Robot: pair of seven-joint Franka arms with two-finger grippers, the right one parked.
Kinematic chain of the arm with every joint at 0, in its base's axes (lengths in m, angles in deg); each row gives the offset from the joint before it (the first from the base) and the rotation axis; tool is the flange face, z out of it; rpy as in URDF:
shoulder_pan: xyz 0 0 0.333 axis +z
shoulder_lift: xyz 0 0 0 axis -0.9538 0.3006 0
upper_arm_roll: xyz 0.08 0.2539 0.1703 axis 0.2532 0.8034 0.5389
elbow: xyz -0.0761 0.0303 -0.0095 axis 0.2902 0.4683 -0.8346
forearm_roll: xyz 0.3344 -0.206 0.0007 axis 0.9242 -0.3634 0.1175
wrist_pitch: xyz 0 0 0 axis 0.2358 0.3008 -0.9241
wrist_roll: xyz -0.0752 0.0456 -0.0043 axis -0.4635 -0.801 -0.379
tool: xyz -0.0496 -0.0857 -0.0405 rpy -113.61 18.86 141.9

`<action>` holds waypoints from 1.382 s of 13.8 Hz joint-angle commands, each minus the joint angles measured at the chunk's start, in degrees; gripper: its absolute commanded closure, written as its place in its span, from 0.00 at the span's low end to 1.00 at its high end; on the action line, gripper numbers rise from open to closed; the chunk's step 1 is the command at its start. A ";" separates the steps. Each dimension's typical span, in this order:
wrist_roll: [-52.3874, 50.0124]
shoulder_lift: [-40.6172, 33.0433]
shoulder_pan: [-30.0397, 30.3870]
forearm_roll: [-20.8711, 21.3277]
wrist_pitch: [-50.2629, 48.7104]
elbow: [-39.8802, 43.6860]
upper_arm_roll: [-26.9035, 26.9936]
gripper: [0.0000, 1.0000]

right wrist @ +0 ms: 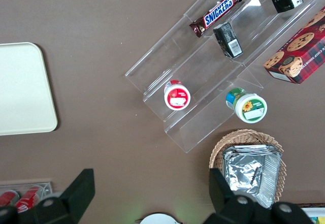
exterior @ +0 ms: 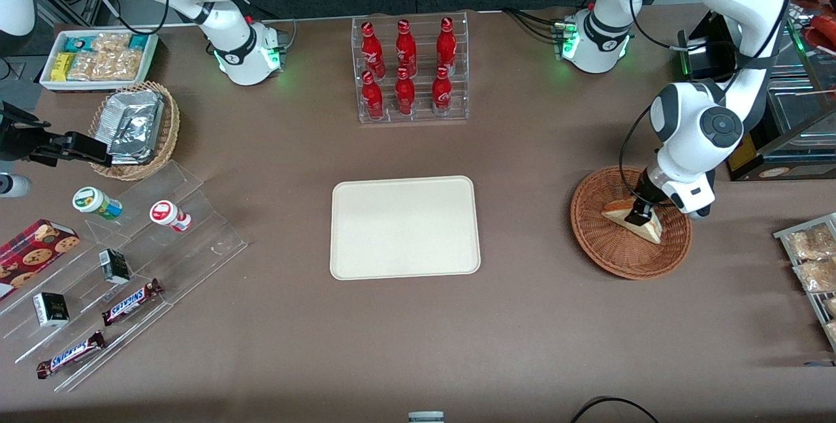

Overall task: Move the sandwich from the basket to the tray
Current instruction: 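Lower the open left gripper and close it on the sandwich, then lift the sandwich and carry it with the left gripper over the tray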

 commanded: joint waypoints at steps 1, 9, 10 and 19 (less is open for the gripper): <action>-0.22 -0.07 -0.33 0.90 -5.24 3.81 0.00 1.00; -0.75 -0.78 -10.60 5.39 -43.91 29.29 -4.03 1.00; -0.75 0.27 -12.88 5.21 -45.08 31.67 -5.18 1.00; 0.13 23.48 -34.77 5.65 -32.02 51.56 -5.36 1.00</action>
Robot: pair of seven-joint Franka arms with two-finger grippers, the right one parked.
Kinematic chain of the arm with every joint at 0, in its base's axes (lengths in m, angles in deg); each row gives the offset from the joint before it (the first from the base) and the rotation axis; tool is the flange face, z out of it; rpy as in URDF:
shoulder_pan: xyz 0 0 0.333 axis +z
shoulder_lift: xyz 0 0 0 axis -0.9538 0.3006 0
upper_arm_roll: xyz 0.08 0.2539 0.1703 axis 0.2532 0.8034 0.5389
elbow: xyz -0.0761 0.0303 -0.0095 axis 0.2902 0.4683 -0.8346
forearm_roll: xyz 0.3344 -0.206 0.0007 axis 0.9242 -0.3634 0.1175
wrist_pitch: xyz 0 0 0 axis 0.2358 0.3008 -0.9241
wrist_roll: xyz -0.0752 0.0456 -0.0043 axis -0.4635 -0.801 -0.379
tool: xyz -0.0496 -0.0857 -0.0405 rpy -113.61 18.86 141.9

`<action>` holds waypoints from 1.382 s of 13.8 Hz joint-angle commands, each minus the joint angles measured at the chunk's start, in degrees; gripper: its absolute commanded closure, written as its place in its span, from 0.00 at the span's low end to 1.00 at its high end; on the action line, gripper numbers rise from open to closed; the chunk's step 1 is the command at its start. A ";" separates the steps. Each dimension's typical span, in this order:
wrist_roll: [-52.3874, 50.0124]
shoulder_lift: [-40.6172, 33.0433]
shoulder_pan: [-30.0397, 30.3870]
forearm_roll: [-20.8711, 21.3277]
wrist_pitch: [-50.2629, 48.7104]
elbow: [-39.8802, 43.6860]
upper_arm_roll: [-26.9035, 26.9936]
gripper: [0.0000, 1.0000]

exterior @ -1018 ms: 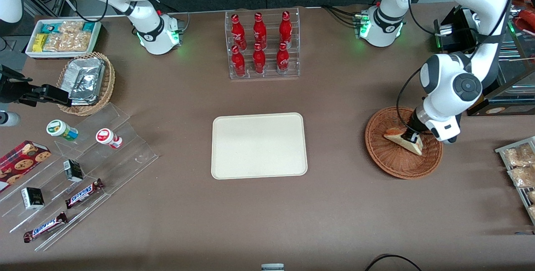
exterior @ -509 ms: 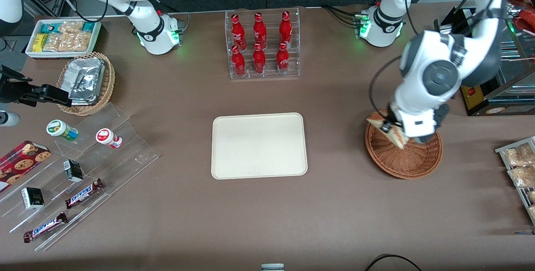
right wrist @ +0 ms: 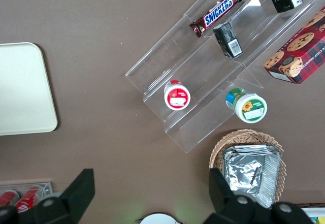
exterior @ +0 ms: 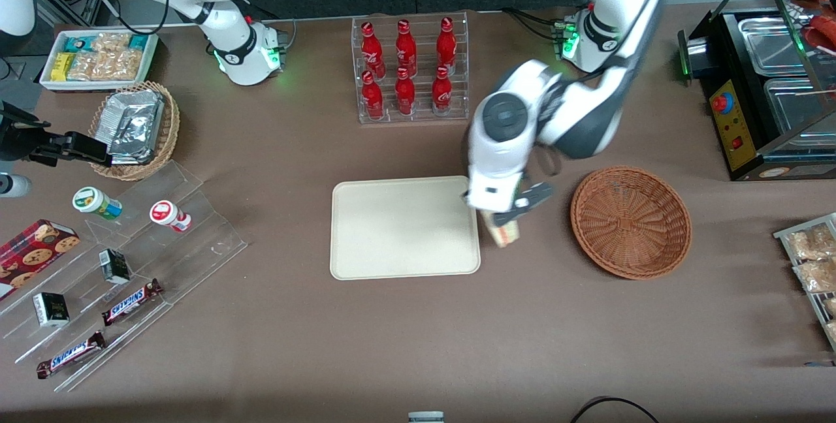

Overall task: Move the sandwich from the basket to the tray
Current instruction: 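Lift the sandwich and carry it with the left gripper over the tray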

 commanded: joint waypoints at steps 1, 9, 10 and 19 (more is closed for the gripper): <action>0.54 5.31 -3.70 1.96 5.22 4.71 0.75 1.00; 7.21 10.50 -8.36 7.51 15.54 2.69 0.49 1.00; 8.01 10.59 -8.45 7.34 15.62 2.42 0.48 1.00; 10.92 12.70 -8.80 5.93 15.62 1.98 -0.31 0.95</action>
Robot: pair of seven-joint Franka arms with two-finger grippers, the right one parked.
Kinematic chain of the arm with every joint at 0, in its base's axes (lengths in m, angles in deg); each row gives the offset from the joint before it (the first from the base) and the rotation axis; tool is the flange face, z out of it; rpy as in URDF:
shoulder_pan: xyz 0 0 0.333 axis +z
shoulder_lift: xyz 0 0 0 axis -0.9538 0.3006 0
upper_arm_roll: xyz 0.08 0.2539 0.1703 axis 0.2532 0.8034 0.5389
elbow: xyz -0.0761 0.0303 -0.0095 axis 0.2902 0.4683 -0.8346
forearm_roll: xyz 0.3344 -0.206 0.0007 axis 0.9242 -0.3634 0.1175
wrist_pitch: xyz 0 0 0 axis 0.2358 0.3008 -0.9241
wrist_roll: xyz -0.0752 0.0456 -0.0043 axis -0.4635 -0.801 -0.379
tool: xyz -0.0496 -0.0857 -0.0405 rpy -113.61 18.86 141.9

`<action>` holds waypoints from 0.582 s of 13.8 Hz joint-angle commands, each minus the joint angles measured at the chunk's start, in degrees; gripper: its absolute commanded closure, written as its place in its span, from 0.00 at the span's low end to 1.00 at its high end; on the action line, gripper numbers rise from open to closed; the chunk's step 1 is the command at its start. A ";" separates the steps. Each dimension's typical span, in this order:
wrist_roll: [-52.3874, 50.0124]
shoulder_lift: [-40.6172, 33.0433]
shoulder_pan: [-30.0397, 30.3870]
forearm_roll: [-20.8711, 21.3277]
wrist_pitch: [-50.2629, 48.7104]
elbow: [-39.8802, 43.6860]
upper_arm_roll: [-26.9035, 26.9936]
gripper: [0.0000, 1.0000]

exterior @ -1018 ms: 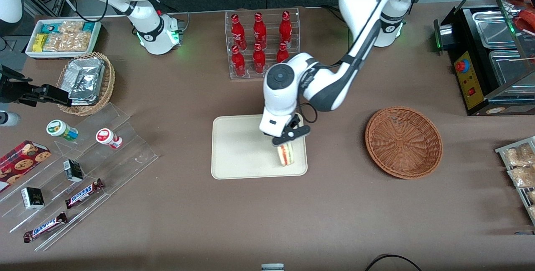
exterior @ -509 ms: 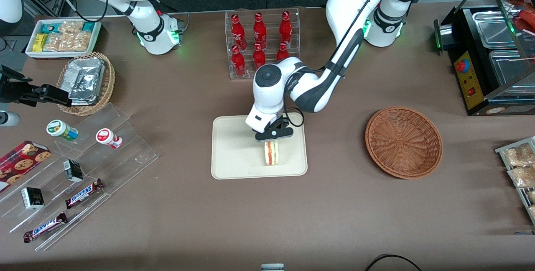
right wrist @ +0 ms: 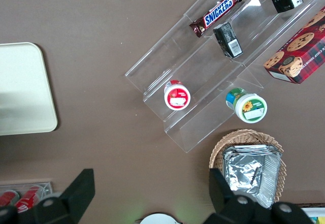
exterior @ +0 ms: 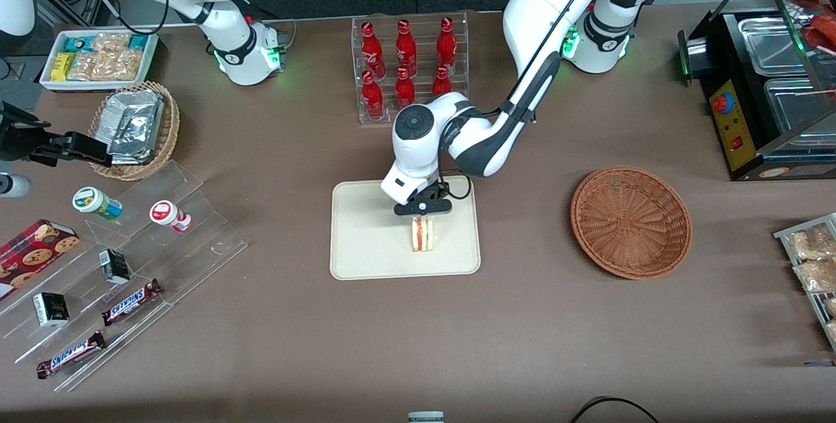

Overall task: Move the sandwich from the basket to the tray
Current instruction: 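Lift the sandwich and carry it with the left gripper over the tray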

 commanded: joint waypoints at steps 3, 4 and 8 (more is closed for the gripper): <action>0.10 -0.60 0.09 -1.79 0.17 0.71 0.34 0.00; -0.34 -1.74 0.44 -2.22 0.08 0.71 0.34 0.00; -0.43 -9.37 2.72 -6.44 -5.17 1.15 0.51 0.00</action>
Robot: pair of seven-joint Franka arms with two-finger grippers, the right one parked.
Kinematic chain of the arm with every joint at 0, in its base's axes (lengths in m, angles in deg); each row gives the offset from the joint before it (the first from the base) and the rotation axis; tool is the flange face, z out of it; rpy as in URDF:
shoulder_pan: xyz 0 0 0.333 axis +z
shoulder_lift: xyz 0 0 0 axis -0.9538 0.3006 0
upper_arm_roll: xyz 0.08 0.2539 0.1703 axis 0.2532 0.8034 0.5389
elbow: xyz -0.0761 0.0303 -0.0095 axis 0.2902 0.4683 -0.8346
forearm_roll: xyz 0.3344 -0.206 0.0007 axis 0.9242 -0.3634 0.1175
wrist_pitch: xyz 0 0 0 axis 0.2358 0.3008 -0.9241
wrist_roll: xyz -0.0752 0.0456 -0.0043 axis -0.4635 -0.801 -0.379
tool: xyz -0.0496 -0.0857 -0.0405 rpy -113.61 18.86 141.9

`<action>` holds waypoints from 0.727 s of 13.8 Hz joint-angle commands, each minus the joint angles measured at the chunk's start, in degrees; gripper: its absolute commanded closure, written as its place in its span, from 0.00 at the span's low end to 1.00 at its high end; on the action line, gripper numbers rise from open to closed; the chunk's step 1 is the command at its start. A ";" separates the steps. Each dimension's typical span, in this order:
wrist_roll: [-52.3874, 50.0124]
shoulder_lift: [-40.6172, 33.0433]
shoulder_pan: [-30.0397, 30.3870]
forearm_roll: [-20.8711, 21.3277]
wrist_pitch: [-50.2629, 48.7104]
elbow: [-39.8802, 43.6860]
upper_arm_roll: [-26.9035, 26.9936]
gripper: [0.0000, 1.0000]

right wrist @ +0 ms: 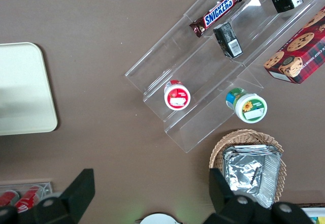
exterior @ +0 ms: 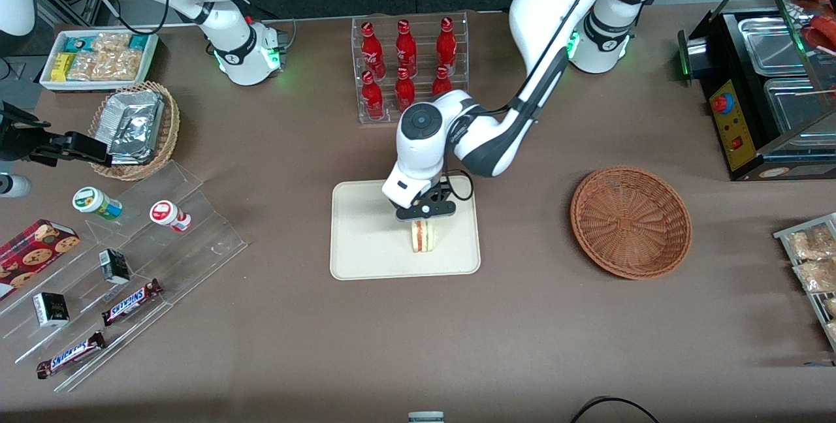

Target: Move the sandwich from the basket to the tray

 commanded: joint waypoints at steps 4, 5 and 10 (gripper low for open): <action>0.66 -15.36 6.59 -3.35 -17.16 -1.16 0.43 0.00; 0.75 -17.73 8.96 -3.35 -20.42 -1.16 0.43 0.00; 3.80 -26.44 20.03 -3.44 -32.83 -1.60 0.43 0.00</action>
